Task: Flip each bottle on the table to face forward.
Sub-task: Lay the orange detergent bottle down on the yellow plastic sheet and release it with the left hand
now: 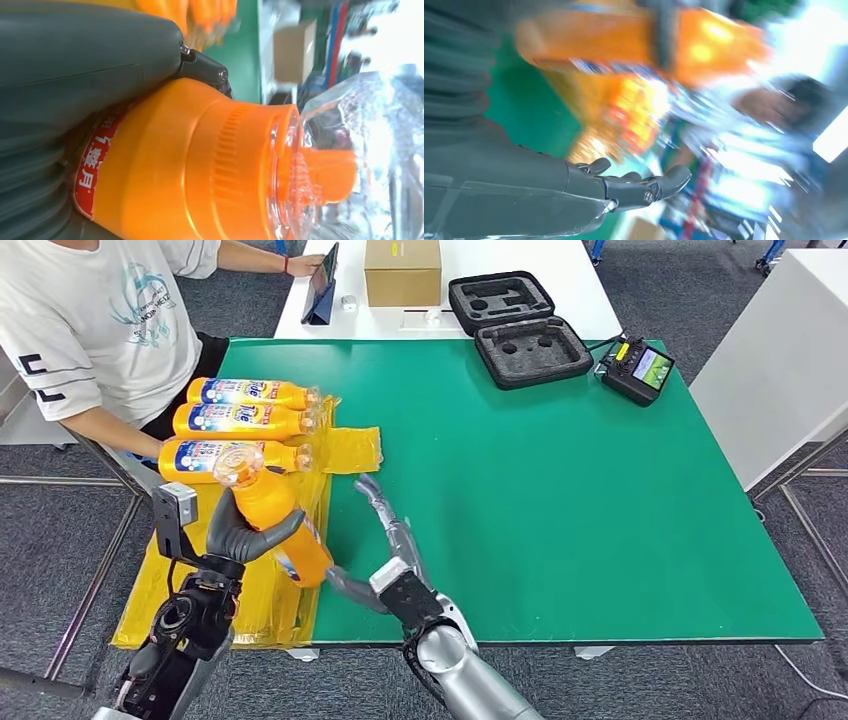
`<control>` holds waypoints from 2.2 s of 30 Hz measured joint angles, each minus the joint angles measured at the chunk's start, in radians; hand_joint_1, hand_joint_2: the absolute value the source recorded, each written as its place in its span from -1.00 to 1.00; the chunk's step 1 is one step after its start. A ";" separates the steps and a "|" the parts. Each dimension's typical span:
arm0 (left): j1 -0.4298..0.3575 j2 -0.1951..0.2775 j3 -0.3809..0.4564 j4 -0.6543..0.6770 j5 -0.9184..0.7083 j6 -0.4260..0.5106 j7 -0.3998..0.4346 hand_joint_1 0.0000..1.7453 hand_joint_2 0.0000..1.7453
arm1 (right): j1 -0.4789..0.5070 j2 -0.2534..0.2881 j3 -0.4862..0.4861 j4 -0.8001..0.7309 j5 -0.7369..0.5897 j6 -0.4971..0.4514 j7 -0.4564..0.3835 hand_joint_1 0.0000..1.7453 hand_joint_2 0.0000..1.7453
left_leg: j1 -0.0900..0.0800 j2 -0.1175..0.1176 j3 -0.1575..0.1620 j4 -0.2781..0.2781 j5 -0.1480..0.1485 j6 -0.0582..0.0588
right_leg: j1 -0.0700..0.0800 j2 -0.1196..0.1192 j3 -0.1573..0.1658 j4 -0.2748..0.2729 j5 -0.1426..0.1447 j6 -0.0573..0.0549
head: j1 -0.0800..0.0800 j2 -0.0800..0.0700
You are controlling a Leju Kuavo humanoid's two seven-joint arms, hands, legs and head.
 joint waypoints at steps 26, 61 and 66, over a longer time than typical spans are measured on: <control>-0.116 0.182 -0.018 0.026 -1.086 0.012 0.197 1.00 1.00 | 0.154 -0.080 -0.005 -0.509 -0.162 -0.049 -0.001 -1.00 1.00 | 0.000 0.000 -0.001 0.000 0.002 0.000 | 0.000 0.000 -0.001 0.000 0.001 0.000 | 0.000 0.000; -0.384 0.177 -0.323 0.498 -1.155 -0.341 0.122 1.00 1.00 | 0.147 -0.028 -0.077 -0.427 -0.201 -0.001 -0.001 -1.00 1.00 | 0.000 -0.002 0.000 0.000 0.002 0.000 | 0.000 0.000 0.001 0.000 0.001 0.000 | 0.000 0.000; -0.396 0.171 -0.331 0.522 -1.152 -0.343 0.120 -0.51 1.00 | 0.143 -0.027 -0.081 -0.418 -0.202 0.000 -0.001 -1.00 1.00 | 0.000 -0.002 0.003 0.000 0.002 0.000 | 0.000 0.000 0.003 0.000 0.001 0.000 | 0.000 0.000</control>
